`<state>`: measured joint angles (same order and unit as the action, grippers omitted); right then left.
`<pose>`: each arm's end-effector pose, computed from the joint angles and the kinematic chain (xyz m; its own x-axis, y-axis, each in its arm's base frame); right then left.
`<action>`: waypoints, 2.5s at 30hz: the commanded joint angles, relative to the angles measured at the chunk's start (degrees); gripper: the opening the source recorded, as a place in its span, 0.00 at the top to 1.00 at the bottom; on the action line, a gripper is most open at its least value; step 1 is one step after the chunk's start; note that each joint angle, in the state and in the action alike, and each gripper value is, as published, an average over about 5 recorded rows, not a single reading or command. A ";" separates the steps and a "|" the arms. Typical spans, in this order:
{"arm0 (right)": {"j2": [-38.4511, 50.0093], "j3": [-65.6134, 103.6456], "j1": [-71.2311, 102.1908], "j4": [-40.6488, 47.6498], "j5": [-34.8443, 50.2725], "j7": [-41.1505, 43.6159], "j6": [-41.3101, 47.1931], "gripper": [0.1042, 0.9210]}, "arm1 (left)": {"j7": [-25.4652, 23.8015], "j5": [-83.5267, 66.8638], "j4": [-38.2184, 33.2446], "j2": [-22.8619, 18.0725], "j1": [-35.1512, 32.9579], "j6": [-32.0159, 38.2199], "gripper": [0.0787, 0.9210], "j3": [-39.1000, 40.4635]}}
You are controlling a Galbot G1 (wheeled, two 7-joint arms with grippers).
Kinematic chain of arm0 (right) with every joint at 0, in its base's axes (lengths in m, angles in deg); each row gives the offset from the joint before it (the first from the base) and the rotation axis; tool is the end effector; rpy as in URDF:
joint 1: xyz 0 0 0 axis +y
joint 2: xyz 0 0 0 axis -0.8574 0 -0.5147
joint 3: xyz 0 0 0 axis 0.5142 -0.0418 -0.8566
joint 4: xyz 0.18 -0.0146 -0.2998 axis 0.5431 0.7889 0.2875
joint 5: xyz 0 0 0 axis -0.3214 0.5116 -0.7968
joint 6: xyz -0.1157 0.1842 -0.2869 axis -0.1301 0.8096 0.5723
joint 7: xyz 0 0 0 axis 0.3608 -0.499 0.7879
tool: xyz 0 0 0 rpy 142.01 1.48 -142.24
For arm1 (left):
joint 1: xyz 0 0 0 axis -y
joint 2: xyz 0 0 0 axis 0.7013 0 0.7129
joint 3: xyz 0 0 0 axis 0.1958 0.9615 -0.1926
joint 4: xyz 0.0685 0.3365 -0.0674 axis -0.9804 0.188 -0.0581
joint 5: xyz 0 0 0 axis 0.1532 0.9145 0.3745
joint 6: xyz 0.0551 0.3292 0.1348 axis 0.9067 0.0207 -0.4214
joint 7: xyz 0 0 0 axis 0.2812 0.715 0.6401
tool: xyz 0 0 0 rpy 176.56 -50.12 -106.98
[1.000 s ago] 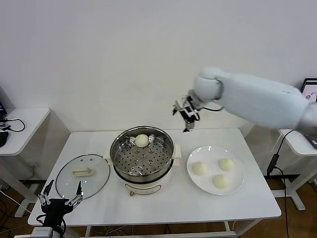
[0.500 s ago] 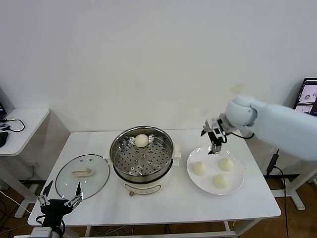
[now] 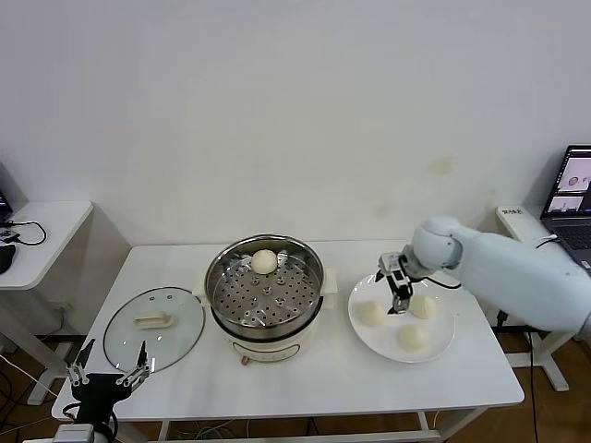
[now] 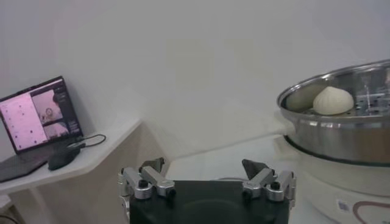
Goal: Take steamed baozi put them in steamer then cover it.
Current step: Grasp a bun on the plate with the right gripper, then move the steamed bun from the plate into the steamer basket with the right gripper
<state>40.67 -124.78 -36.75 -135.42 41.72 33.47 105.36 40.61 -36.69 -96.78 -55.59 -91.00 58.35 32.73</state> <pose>0.5256 -0.0481 -0.1952 -0.2092 -0.1505 0.9662 -0.9517 -0.1957 -0.2365 0.1223 0.1014 -0.2552 -0.9611 -0.1996 0.1911 -0.1290 0.9357 0.3284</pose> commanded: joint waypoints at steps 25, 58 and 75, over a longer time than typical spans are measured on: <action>-7.07 5.29 8.02 11.81 -5.50 -0.29 -1.37 0.32 | 0.00 -0.05 0.69 -0.25 0.54 -0.01 0.12 -0.03; 2.79 -11.49 -30.06 -7.93 14.78 2.35 3.94 0.42 | 0.02 -0.03 -1.58 0.77 1.03 -0.24 0.12 1.28; -22.24 -14.01 -30.20 -3.92 31.74 -5.86 12.83 0.41 | 0.11 -0.41 -2.26 1.32 1.40 -0.61 0.12 -0.42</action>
<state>27.58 -137.33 -65.41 -140.57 67.01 29.89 115.49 40.71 -37.09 -99.09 -54.30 -89.62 57.72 32.97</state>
